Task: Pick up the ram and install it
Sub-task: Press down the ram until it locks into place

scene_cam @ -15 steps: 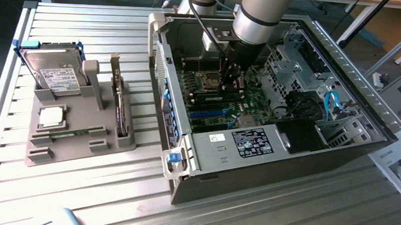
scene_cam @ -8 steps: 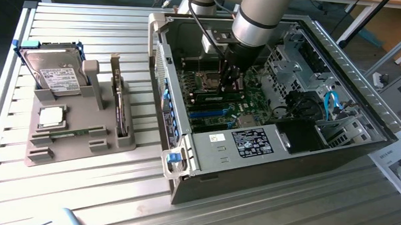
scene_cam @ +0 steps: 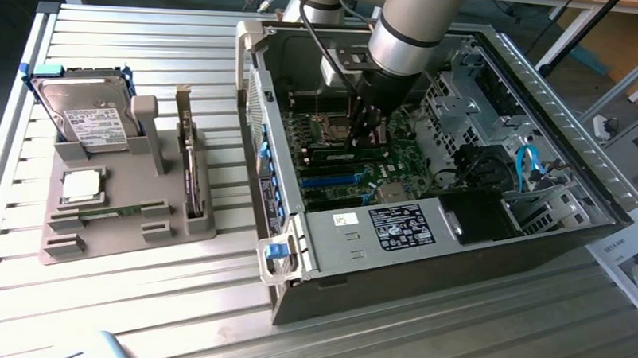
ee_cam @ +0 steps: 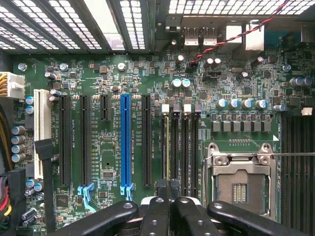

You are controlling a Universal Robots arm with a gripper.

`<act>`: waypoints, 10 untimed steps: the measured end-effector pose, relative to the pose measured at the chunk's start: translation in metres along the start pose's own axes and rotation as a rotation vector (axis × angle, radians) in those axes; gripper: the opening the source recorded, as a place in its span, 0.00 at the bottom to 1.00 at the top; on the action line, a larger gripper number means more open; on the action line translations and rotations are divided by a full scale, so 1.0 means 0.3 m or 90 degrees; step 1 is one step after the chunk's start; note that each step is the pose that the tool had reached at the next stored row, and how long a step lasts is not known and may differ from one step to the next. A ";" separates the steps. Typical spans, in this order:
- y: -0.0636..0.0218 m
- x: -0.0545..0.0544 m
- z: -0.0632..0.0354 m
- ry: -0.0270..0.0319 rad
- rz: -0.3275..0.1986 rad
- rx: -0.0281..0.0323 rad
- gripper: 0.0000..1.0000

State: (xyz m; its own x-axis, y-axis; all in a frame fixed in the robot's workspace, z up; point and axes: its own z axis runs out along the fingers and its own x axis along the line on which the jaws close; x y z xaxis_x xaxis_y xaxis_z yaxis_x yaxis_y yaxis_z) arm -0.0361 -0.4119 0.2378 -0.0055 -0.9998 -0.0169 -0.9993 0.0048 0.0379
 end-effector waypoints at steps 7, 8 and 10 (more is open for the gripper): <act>0.000 0.000 0.004 0.0007 0.000 0.0001 0.10; 0.000 0.000 0.004 0.0007 0.000 0.0000 0.10; 0.000 0.000 0.008 0.0006 0.000 0.0001 0.10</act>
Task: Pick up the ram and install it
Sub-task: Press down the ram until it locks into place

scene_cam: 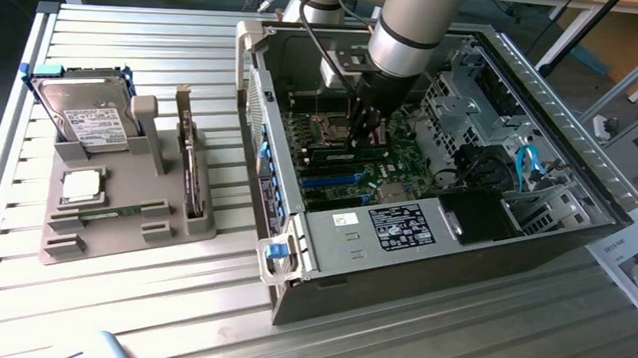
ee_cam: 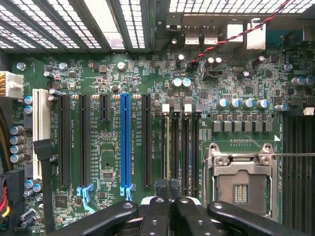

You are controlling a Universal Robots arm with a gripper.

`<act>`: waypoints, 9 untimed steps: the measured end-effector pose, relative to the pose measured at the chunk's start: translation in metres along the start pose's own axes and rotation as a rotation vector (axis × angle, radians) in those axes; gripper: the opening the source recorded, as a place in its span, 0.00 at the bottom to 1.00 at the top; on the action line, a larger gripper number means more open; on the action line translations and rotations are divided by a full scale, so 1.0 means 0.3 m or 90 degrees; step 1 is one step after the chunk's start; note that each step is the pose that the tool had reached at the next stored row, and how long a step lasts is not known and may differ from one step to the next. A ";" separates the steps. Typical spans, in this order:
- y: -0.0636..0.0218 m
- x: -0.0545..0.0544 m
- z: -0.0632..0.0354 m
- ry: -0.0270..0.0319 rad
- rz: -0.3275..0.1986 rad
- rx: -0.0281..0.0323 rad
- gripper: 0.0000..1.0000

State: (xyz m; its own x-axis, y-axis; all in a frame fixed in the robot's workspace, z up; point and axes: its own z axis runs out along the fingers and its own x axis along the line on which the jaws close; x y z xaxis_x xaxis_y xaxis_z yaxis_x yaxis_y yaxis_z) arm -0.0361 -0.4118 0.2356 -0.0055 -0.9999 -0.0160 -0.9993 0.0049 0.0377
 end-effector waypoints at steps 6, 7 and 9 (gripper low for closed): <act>0.000 0.000 0.005 0.0002 0.000 -0.0001 0.10; 0.000 0.000 0.006 0.0002 0.000 -0.0001 0.10; 0.000 0.000 0.006 0.0002 0.000 0.0000 0.10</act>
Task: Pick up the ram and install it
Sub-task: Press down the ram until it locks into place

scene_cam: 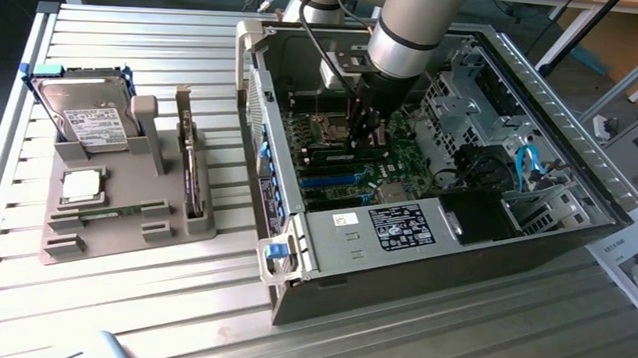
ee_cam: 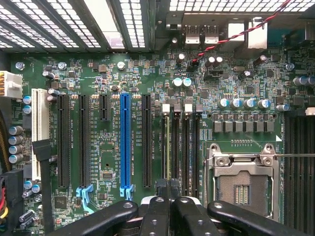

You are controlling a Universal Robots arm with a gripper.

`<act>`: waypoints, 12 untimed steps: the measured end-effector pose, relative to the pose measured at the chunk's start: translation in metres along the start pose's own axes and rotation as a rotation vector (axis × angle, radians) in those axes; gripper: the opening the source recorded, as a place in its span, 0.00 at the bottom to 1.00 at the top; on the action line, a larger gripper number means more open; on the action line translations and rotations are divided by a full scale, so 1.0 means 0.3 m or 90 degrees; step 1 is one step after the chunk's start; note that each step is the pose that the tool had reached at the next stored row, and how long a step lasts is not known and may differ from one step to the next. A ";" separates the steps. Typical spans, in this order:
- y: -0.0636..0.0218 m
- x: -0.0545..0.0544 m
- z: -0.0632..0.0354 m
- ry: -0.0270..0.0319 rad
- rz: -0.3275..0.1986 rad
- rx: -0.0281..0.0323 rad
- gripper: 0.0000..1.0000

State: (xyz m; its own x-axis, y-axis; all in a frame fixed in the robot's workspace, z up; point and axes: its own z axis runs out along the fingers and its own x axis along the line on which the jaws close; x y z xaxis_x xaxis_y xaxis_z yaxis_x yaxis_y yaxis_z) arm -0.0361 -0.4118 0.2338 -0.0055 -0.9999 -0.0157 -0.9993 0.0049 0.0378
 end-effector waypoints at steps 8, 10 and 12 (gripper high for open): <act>0.000 0.000 0.007 0.0001 0.000 -0.0001 0.10; 0.000 0.000 0.008 0.0000 0.000 0.0000 0.10; 0.000 0.000 0.005 -0.0004 0.000 0.0002 0.10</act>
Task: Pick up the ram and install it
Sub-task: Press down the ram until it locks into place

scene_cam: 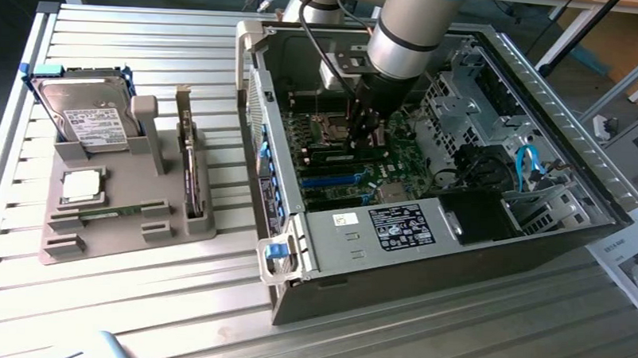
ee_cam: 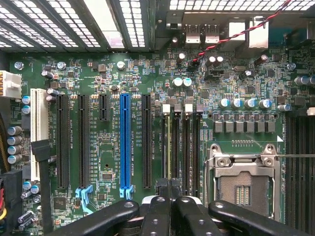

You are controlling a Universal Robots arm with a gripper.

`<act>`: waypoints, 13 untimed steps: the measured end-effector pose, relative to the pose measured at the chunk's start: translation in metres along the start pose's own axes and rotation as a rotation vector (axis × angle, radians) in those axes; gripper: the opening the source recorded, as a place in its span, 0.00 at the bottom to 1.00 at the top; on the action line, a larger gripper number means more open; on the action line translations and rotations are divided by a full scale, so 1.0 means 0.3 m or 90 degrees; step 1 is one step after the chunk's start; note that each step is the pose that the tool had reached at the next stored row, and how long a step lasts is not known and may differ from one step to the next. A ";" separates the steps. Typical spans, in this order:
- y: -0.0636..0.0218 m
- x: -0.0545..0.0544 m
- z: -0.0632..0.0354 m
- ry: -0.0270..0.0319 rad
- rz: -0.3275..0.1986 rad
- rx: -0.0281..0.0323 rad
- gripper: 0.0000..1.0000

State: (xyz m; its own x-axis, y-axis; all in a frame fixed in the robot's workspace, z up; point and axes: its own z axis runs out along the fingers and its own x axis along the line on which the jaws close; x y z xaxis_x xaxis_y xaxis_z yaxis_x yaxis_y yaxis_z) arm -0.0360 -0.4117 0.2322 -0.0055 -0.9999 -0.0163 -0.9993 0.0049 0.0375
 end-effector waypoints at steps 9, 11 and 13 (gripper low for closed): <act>0.000 0.000 -0.025 0.0009 0.000 -0.0002 0.10; -0.001 0.000 -0.036 0.0015 0.000 -0.0001 0.10; -0.001 0.000 -0.045 0.0020 0.000 -0.0001 0.10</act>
State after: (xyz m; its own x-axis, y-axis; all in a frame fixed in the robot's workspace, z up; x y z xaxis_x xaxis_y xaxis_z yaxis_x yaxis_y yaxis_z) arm -0.0352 -0.4118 0.2456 -0.0055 -0.9999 -0.0131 -0.9993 0.0050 0.0378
